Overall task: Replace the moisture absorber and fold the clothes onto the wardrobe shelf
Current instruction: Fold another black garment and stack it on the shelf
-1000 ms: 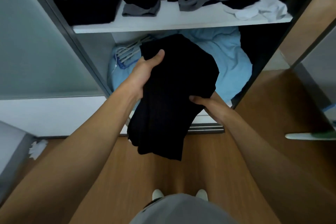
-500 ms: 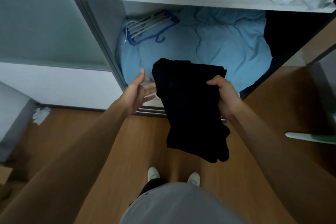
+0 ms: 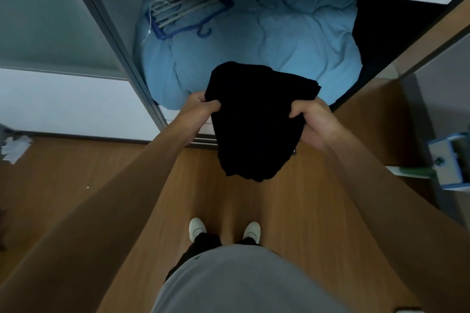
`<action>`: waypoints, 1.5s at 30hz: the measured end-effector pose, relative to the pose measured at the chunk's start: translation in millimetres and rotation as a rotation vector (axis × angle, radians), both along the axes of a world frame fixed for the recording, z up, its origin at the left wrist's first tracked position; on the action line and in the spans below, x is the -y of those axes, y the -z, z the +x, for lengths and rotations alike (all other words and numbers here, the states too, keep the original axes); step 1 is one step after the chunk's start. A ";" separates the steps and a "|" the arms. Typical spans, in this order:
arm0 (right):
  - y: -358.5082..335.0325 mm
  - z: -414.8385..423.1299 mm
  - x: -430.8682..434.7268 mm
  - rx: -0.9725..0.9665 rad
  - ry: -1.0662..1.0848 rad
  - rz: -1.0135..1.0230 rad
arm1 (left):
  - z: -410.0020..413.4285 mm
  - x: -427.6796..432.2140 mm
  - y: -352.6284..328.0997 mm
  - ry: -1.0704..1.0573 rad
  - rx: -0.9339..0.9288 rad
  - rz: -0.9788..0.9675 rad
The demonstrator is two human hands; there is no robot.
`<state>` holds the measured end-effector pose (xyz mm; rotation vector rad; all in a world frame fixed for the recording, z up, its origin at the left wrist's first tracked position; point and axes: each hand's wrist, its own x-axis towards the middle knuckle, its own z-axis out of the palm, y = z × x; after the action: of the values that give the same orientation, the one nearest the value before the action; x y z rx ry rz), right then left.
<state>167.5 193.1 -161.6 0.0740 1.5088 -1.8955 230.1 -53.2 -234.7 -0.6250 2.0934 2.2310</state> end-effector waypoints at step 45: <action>-14.0 -4.0 47.0 -0.788 -0.302 1.080 | 7.7 44.6 -73.1 0.179 -0.042 -0.347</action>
<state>163.6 146.0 -147.6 -0.4321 2.7277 -0.6834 237.9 -97.8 -161.6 -0.3814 2.4715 1.8204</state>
